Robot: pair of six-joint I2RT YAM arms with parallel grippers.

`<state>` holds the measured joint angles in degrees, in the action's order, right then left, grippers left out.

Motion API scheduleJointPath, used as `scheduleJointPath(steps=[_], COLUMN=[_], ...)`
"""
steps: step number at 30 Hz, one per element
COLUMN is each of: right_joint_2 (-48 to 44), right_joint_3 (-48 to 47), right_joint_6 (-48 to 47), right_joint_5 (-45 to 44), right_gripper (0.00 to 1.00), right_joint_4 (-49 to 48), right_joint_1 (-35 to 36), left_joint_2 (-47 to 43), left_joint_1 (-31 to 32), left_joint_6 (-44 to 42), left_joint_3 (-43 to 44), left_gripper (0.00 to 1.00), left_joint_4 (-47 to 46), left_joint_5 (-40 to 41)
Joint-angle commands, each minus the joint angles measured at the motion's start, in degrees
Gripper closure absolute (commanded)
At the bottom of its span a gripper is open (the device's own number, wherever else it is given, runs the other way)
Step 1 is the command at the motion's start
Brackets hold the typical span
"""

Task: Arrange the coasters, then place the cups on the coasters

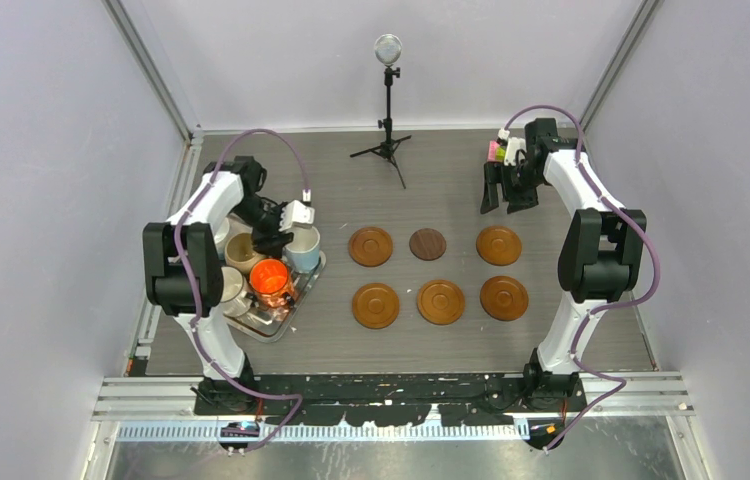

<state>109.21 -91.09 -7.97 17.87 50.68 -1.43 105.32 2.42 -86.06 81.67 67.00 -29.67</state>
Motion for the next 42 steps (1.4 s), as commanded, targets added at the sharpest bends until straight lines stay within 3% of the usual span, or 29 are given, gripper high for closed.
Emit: scheduleJointPath(steps=[1, 9, 12, 15, 25, 28, 37, 42], right_joint_2=[-2.0, -2.5, -3.0, -3.2, -4.0, -4.4, -6.5, -7.8], right_joint_3=[-1.7, -1.2, -0.9, -0.8, -1.0, -1.6, -1.9, 0.0], right_joint_6=[0.3, 0.5, 0.4, 0.3, 0.8, 2.2, 9.7, 13.2], right_joint_5=[-0.5, -0.7, -0.6, -0.6, 0.0, 0.6, -0.8, -2.3], right_gripper=[0.26, 0.26, 0.26, 0.27, 0.26, 0.26, 0.22, 0.21], right_joint_4=[0.7, 0.9, 0.7, 0.7, -0.1, -1.0, -4.9, -6.5], right_joint_1=[0.3, 0.3, 0.3, 0.3, -0.6, -1.3, -6.6, -11.5], left_joint_2=[0.0, -3.4, -4.7, -6.4, -14.7, -15.9, -10.0, -3.2], left_joint_1=[0.7, 0.7, 0.8, 1.0, 2.3, 6.8, 28.4, 40.3], left_joint_6=[2.0, 3.9, 7.1, 10.8, 24.3, 35.3, 65.4, 75.0], left_joint_3=[-1.0, -3.0, -2.6, -3.0, -6.2, -4.3, 7.3, 13.3], left_gripper=[0.51, 0.74, 0.9, 0.99, 1.0, 1.0, 1.0, 1.0], left_joint_4=[-5.0, -5.3, -4.7, -5.4, -15.3, -21.0, -31.7, -39.0], left_joint_5=[-2.8, -3.9, -4.9, -5.6, -7.6, -4.3, 18.8, 27.9])
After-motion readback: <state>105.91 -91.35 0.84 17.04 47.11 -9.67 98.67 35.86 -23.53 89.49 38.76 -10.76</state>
